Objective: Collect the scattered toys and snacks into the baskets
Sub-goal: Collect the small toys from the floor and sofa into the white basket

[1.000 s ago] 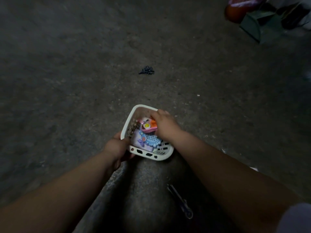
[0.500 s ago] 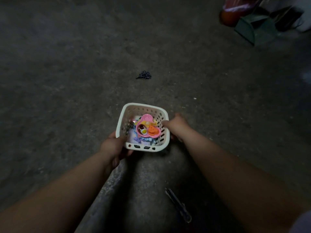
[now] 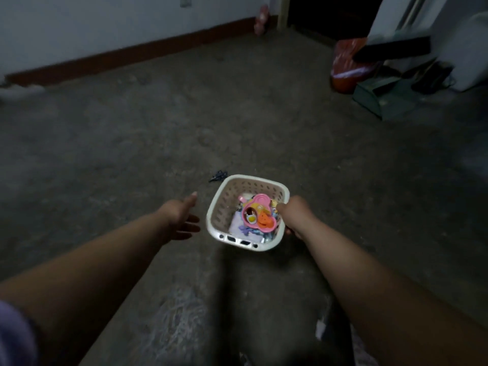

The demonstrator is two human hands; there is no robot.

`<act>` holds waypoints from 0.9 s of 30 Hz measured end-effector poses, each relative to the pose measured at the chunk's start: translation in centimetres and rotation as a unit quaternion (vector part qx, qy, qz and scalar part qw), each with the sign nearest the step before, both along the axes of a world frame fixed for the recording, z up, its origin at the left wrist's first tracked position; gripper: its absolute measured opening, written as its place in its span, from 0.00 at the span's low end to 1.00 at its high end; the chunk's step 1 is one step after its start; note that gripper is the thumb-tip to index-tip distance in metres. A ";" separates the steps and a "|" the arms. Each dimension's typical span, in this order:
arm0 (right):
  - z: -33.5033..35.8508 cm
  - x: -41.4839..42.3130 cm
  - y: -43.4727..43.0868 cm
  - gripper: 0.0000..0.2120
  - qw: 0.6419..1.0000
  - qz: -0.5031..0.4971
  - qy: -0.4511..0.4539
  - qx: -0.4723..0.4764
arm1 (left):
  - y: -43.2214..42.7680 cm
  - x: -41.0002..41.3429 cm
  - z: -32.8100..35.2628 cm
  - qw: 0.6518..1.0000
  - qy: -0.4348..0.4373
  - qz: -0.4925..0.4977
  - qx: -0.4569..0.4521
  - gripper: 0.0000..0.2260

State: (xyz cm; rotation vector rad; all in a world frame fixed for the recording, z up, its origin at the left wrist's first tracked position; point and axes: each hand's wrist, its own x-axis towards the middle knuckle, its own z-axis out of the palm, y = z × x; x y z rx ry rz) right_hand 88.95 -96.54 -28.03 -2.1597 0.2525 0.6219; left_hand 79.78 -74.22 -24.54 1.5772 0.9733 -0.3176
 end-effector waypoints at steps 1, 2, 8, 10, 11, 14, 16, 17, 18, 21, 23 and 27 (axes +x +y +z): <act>1.0 0.5 -0.6 0.10 1.000 -0.011 -0.001 0.000 | 0.1 0.7 1.3 1.000 0.001 -0.010 0.022 0.22; 2.2 1.5 -1.3 0.11 1.000 -0.026 -0.001 0.005 | 0.1 1.7 2.9 0.999 -0.001 -0.025 0.043 0.23; 2.8 4.8 -1.1 0.14 0.997 -0.072 -0.005 0.023 | 1.7 5.6 4.6 0.990 -0.006 -0.089 0.111 0.19; 1.7 5.7 -0.6 0.14 0.994 -0.103 -0.003 0.028 | 2.8 7.4 3.0 0.982 -0.010 -0.117 0.149 0.18; 0.9 6.2 -0.1 0.14 0.992 -0.120 0.002 0.030 | 3.4 8.4 1.7 0.975 -0.009 -0.138 0.175 0.18; -1.8 7.6 0.8 0.14 0.986 -0.164 0.006 0.036 | 5.3 11.4 -2.7 0.921 0.024 -0.244 0.303 0.19; -3.8 8.5 1.4 0.14 0.982 -0.181 0.006 0.046 | 6.1 13.5 -5.7 0.885 0.047 -0.305 0.349 0.21; -4.7 9.0 1.6 0.14 0.981 -0.188 0.004 0.046 | 6.3 14.6 -7.2 0.876 0.054 -0.326 0.352 0.22; -5.4 9.4 1.8 0.14 0.980 -0.193 0.005 0.043 | 6.5 15.8 -8.7 0.869 0.056 -0.341 0.354 0.23; -8.0 11.2 2.5 0.15 0.977 -0.209 -0.008 0.031 | 7.3 19.8 -12.8 0.831 0.074 -0.401 0.378 0.26; -8.8 11.9 2.8 0.16 0.977 -0.210 -0.013 0.034 | 7.8 21.7 -14.8 0.812 0.089 -0.425 0.390 0.29; -11.4 14.3 3.7 0.17 0.964 -0.262 0.002 0.037 | 8.8 27.0 -20.3 0.815 0.075 -0.448 0.361 0.33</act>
